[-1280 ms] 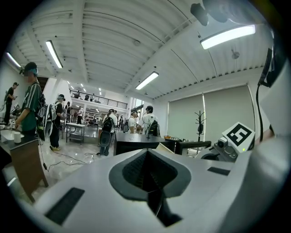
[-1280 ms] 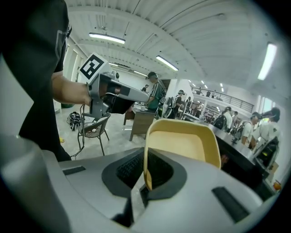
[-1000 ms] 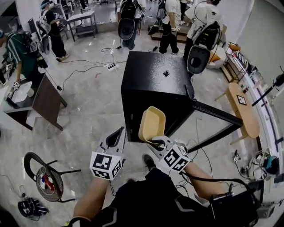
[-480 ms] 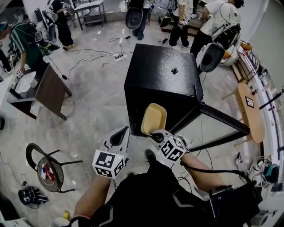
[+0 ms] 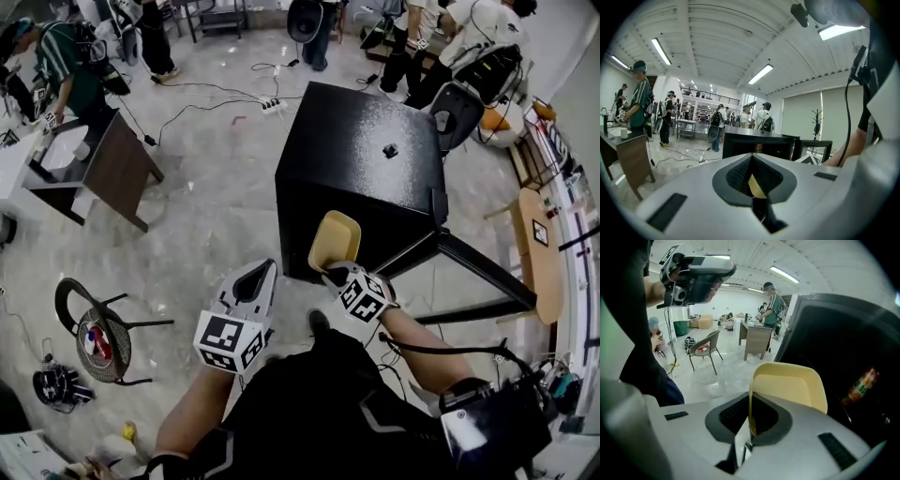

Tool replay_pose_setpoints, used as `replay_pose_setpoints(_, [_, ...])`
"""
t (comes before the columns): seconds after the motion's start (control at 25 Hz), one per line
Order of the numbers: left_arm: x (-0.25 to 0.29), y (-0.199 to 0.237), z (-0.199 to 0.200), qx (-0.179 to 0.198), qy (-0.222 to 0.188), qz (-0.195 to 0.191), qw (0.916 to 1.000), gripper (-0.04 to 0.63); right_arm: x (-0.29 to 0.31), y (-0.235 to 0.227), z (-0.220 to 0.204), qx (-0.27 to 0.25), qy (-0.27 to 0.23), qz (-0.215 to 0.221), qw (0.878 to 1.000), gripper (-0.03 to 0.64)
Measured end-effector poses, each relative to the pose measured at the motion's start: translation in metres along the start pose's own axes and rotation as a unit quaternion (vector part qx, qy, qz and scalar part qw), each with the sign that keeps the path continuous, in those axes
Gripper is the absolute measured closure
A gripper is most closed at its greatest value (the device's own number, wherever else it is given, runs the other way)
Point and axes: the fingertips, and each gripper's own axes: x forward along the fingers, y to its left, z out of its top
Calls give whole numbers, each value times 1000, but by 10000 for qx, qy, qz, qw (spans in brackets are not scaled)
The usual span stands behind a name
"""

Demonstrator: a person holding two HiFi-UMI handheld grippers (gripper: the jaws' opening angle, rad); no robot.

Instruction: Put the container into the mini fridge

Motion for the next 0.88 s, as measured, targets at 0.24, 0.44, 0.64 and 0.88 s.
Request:
replay_pose_setpoints(0.24, [1,1,12,79,-107,151,9998,588,28,-22,-16,68,228,111,9997,592])
replay_pose_setpoints(0.44, [7,5,13,104,-190,243,9995,587,47,-38,-23,205,322,174,9991,592])
replay_pose_setpoints(0.64, [12,7,6,80,-167,337,9993,588,64,-49,-33,243,469,229,9983,592])
replay_pose_setpoints(0.88, [11,20,15,77,-207,659,9976,588,83,-59,-39,216,606,369,9972,592])
